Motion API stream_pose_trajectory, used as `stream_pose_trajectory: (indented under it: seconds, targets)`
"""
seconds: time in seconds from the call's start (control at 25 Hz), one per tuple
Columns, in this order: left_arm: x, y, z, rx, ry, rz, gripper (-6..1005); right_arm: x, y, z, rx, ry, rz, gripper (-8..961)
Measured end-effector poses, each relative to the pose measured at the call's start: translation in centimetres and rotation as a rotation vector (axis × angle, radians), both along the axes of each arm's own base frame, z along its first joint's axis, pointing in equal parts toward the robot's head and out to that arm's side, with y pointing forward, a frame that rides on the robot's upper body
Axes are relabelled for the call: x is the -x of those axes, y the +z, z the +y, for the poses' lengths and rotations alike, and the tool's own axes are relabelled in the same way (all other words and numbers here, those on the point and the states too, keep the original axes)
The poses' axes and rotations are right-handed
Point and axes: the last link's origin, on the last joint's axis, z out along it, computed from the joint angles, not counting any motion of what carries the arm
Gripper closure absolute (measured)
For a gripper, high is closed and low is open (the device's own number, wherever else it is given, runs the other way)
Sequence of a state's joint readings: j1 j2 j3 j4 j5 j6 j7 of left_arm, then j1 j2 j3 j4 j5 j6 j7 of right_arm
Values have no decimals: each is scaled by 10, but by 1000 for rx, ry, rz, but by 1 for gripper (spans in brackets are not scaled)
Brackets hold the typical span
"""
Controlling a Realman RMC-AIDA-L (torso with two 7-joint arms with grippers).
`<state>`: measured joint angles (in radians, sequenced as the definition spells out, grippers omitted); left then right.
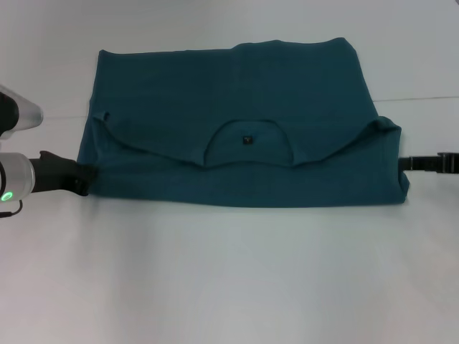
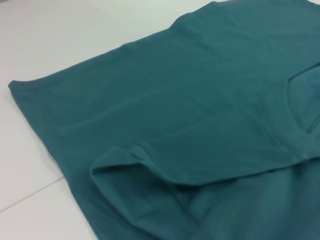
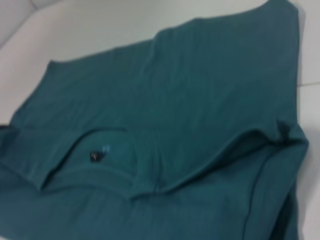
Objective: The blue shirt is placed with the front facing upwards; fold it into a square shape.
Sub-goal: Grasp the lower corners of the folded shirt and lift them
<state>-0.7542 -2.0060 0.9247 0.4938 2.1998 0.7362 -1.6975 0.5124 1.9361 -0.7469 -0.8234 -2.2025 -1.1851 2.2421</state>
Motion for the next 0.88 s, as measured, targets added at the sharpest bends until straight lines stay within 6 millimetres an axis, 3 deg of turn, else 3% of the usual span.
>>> stream_pose_trajectory:
  seconds: [0.24,0.48,0.88]
  targets:
    - [-2,-1,1,6,-7,0,992,5,-1,-9,96,14,-5,219]
    - [-3,-3,0,11,-10,-2,992,11,11,-10,167,-76,-97,219]
    - [-7,-6,-1,33,-17,-12,993,22,-1,-4,215,-21,-249,214]
